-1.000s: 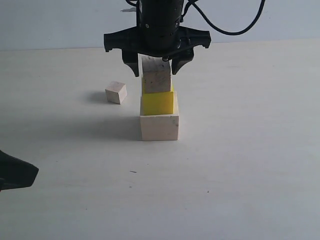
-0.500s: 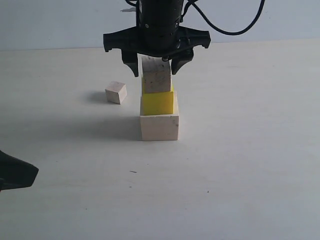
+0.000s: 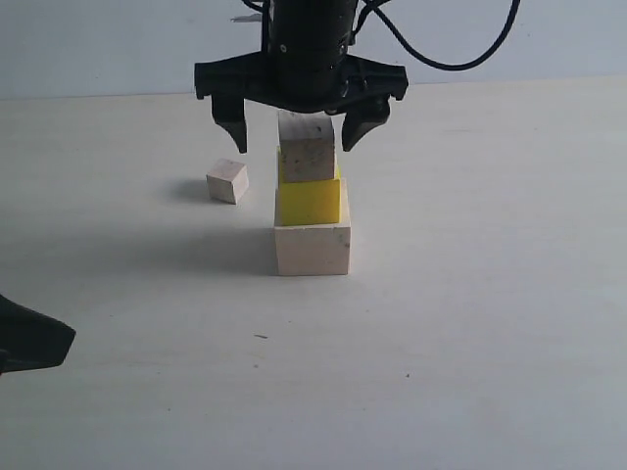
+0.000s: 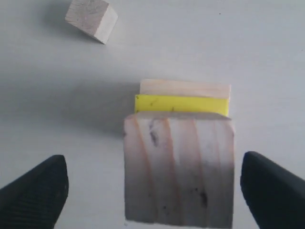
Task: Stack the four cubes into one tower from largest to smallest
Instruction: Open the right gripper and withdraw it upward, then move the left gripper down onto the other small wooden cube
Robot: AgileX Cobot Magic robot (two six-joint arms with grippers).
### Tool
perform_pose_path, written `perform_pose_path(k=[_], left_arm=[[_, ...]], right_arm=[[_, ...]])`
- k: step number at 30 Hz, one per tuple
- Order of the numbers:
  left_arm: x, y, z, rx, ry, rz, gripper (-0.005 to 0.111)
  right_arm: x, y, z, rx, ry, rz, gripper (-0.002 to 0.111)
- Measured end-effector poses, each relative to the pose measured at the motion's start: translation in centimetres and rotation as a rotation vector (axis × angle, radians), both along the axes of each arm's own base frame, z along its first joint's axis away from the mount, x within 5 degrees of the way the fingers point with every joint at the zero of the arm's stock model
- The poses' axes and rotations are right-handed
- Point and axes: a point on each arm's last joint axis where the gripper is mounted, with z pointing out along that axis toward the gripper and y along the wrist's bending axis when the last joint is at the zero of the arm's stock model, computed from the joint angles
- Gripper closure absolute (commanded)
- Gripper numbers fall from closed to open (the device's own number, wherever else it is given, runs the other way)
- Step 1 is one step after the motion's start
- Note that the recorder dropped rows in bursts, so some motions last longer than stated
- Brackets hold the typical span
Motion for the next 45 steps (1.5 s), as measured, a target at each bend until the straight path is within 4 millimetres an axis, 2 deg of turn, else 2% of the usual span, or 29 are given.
perform_pose_path(k=[2, 11, 13, 15, 19, 24, 25, 26, 29, 31, 32, 33, 34, 39, 43, 45], left_arm=[[0.0, 0.0, 0.0, 0.000, 0.000, 0.000, 0.107], [0.0, 0.0, 0.0, 0.001, 0.001, -0.001, 0.107], [0.0, 0.0, 0.0, 0.001, 0.001, -0.001, 0.107], [0.0, 0.0, 0.0, 0.001, 0.001, -0.001, 0.107], [0.0, 0.0, 0.0, 0.001, -0.005, 0.001, 0.107], [0.5, 0.1, 0.1, 0.011, -0.056, 0.011, 0.107], [0.6, 0.1, 0.1, 0.013, -0.071, 0.013, 0.107], [0.9, 0.2, 0.2, 0.025, -0.107, 0.018, 0.107], [1.8, 0.5, 1.1, 0.050, -0.207, 0.061, 0.107], [2.9, 0.6, 2.7, 0.067, -0.281, 0.112, 0.107], [3.8, 0.5, 3.5, 0.090, -0.314, 0.140, 0.107], [4.3, 0.4, 3.8, 0.101, -0.321, 0.151, 0.107], [5.5, 0.0, 4.2, 0.134, -0.338, 0.161, 0.107], [10.5, -2.7, 3.7, 0.221, -0.306, 0.150, 0.107], [13.8, -4.7, 2.7, 0.265, -0.286, 0.137, 0.107], [14.8, -5.0, 2.4, 0.296, -0.294, 0.129, 0.107]], right_arm=[[-0.4, -0.2, 1.2, 0.023, -0.013, -0.001, 0.016], [-3.3, -2.9, 8.9, 0.125, -0.156, 0.050, 0.017], [-4.0, -3.5, 10.1, 0.131, -0.181, 0.072, 0.021], [-4.6, -4.2, 11.4, 0.127, -0.226, 0.100, 0.031], [-5.7, -5.2, 13.3, 0.120, -0.285, 0.192, 0.061], [-7.3, -5.3, 14.7, 0.173, -0.294, 0.357, 0.098], [-7.6, -5.3, 15.0, 0.181, -0.300, 0.387, 0.108], [-8.0, -5.6, 15.3, 0.178, -0.314, 0.424, 0.108], [-9.0, -7.3, 15.3, 0.100, -0.346, 0.439, 0.108], [-10.3, -8.8, 14.2, 0.054, -0.323, 0.441, 0.108], [-11.6, -10.0, 13.2, 0.037, -0.293, 0.443, 0.108], [-12.3, -10.6, 12.9, 0.033, -0.285, 0.444, 0.108], [-13.6, -11.8, 11.8, 0.020, -0.252, 0.437, 0.108], [-18.7, -16.4, 9.2, 0.009, -0.224, 0.419, 0.108], [-23.2, -19.2, 9.2, 0.142, -0.252, 0.423, 0.108], [-24.4, -19.9, 9.2, 0.191, -0.261, 0.427, 0.108]])
